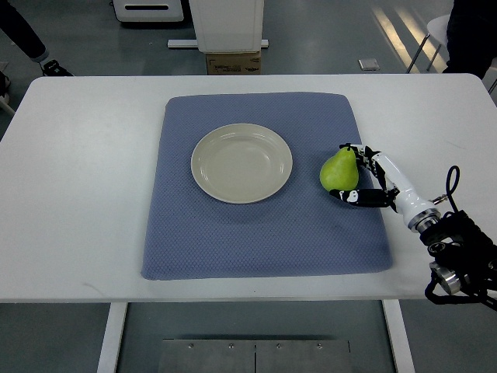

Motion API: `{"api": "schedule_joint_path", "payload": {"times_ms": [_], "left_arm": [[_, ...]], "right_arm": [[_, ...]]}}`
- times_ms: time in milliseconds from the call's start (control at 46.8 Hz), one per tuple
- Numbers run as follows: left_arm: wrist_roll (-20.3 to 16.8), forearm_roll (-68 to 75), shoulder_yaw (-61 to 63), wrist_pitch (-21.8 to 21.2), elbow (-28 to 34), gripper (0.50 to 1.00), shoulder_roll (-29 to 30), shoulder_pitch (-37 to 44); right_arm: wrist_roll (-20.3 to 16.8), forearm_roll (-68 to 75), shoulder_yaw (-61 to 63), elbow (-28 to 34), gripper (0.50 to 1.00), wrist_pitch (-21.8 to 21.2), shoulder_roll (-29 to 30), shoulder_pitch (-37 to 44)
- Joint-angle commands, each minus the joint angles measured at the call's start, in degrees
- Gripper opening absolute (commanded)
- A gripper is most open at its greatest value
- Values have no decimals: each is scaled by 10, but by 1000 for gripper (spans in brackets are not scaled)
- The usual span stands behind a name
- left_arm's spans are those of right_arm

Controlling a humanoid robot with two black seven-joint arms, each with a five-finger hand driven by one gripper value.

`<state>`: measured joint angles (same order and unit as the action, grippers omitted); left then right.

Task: Place pear on plate with right hand
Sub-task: 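Close the right hand fingers around the green pear, then lift the pear with the right hand and carry it over the plate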

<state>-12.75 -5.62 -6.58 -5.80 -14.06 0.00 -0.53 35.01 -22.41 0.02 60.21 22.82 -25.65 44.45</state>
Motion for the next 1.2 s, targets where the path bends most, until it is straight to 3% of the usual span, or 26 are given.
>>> {"api": "schedule_joint_path", "payload": {"times_ms": [0,320,406,470,1175], "left_arm": [[0,0,1,0,0,1000,0,0],[0,0,0,0,0,1000,0,0],[0,0,0,0,0,1000,0,-1],[0,0,0,0,0,1000,0,0],[0,0,0,0,0,1000,0,0]], "right_arm": [[0,0,-10,-1,870,6,1,5],[0,0,-42,-13,701,28,19,20],[0,0,-42,-14,625,28,20,23],[0,0,-43,-14,504,28,21,25],[-4,15,-43,-14,500,26,11,60]]}}
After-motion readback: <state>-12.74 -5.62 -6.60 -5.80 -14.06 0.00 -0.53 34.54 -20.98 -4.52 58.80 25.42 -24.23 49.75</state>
